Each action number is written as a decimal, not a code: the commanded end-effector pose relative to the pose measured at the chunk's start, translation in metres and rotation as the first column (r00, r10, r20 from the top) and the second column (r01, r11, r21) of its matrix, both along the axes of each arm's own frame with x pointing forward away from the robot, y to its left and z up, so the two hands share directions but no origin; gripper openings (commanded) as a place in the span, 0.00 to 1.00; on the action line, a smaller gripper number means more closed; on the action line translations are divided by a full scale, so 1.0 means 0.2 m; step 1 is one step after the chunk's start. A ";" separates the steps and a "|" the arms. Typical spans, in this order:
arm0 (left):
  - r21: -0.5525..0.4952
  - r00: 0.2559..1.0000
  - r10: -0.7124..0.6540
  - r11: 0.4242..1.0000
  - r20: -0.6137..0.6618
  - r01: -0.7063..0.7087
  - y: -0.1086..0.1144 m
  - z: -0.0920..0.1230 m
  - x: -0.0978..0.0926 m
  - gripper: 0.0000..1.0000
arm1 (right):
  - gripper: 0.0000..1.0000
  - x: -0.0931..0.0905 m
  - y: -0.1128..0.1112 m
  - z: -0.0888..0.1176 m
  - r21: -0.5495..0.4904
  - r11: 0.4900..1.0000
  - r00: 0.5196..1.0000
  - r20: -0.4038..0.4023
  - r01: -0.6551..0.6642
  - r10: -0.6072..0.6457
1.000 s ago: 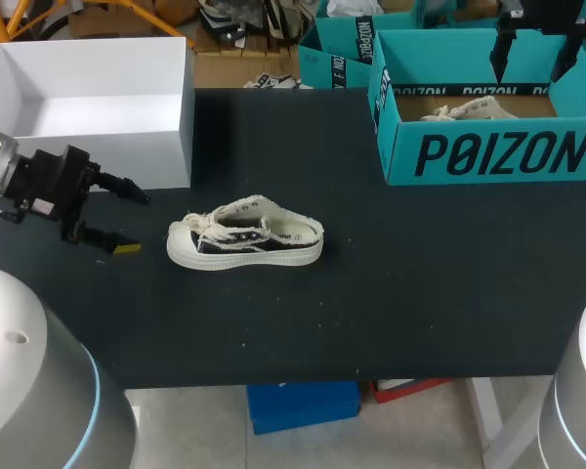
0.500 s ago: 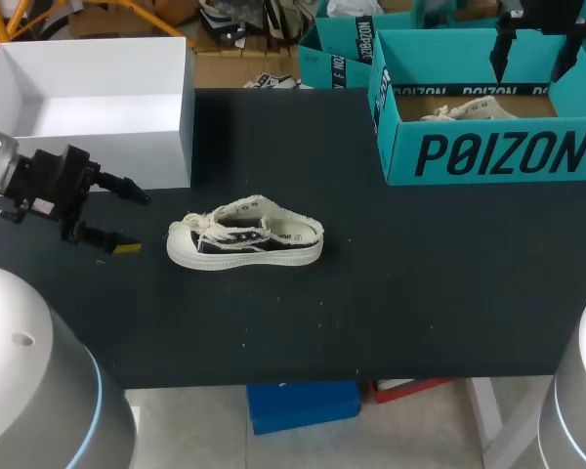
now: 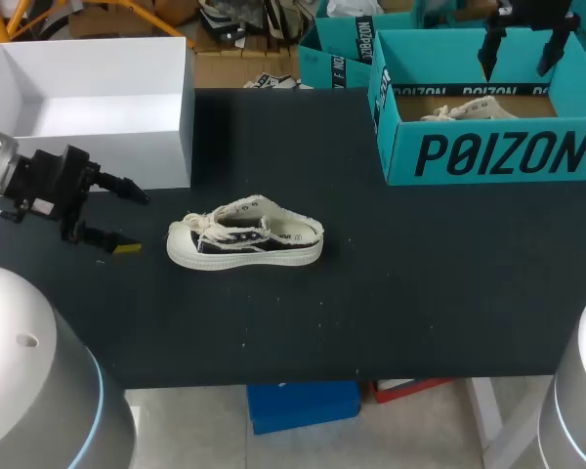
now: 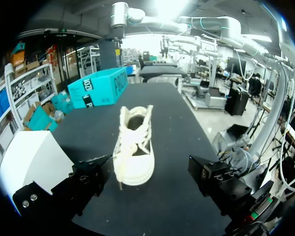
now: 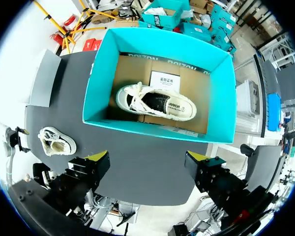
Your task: Take the shoe out of the shoebox, open the shoe tongue, remove and reinsert the insole, then place the shoe into the shoebox
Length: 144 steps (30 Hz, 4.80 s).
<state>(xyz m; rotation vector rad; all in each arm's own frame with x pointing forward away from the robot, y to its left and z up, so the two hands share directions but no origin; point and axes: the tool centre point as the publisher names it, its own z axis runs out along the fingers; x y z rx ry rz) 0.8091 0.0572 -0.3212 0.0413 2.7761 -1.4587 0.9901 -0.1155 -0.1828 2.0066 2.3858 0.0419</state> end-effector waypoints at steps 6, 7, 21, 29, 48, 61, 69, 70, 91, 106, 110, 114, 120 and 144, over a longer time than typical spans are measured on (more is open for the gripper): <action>0.001 1.000 0.002 1.000 0.004 -0.002 0.00 0.00 0.00 1.00 | 1.00 -0.33 0.34 0.07 -0.012 0.921 0.891 0.249 -0.390 0.380; 0.001 1.000 0.002 1.000 0.004 -0.002 0.00 0.00 0.00 1.00 | 1.00 -0.37 0.37 0.07 -0.008 0.904 0.870 0.266 -0.427 0.414; 0.001 1.000 0.002 1.000 0.004 -0.002 0.00 0.00 0.00 1.00 | 1.00 -0.59 0.59 0.06 -0.024 0.656 0.610 0.342 -0.755 0.715; 0.001 1.000 0.002 1.000 0.004 -0.002 0.00 0.00 0.00 1.00 | 1.00 -0.59 0.59 0.06 -0.024 0.656 0.610 0.342 -0.755 0.715; 0.001 1.000 0.002 1.000 0.004 -0.002 0.00 0.00 0.00 1.00 | 1.00 -0.56 0.85 -0.21 -0.026 0.427 0.324 0.609 -0.904 0.724; 0.001 1.000 0.002 1.000 0.004 -0.002 0.00 0.00 0.00 1.00 | 1.00 -0.59 1.10 -0.40 -0.030 0.296 0.197 0.684 -0.955 0.702; 0.001 1.000 0.002 1.000 0.004 -0.002 0.00 0.00 0.00 1.00 | 1.00 -0.60 1.20 -0.48 -0.025 0.220 0.146 0.677 -0.975 0.722; 0.001 1.000 0.002 1.000 0.004 -0.002 0.00 0.00 0.00 1.00 | 1.00 -0.60 1.20 -0.48 -0.025 0.220 0.146 0.677 -0.975 0.722; 0.001 1.000 0.002 1.000 0.004 -0.002 0.00 0.00 0.00 1.00 | 1.00 -0.61 1.38 -0.62 -0.028 0.171 0.087 0.773 -0.985 0.629; 0.001 1.000 0.002 1.000 0.004 -0.002 0.00 0.00 0.00 1.00 | 1.00 -0.64 1.55 -0.80 0.026 0.134 0.100 0.808 -0.991 0.581; 0.001 1.000 0.002 1.000 0.004 -0.002 0.00 0.00 0.00 1.00 | 1.00 -0.66 1.59 -0.85 0.046 0.138 0.117 0.816 -0.989 0.567; 0.001 1.000 0.002 1.000 0.004 -0.002 0.00 0.00 0.00 1.00 | 1.00 -0.68 1.61 -0.88 0.050 0.142 0.122 0.818 -0.989 0.562; 0.001 1.000 0.002 1.000 0.004 -0.002 0.00 0.00 0.00 1.00 | 1.00 -0.71 1.61 -0.94 0.058 0.154 0.136 0.813 -0.986 0.566; 0.001 1.000 0.002 1.000 0.004 -0.002 0.00 0.00 0.00 1.00 | 1.00 -0.70 1.59 -1.12 0.084 0.170 0.164 0.829 -0.982 0.534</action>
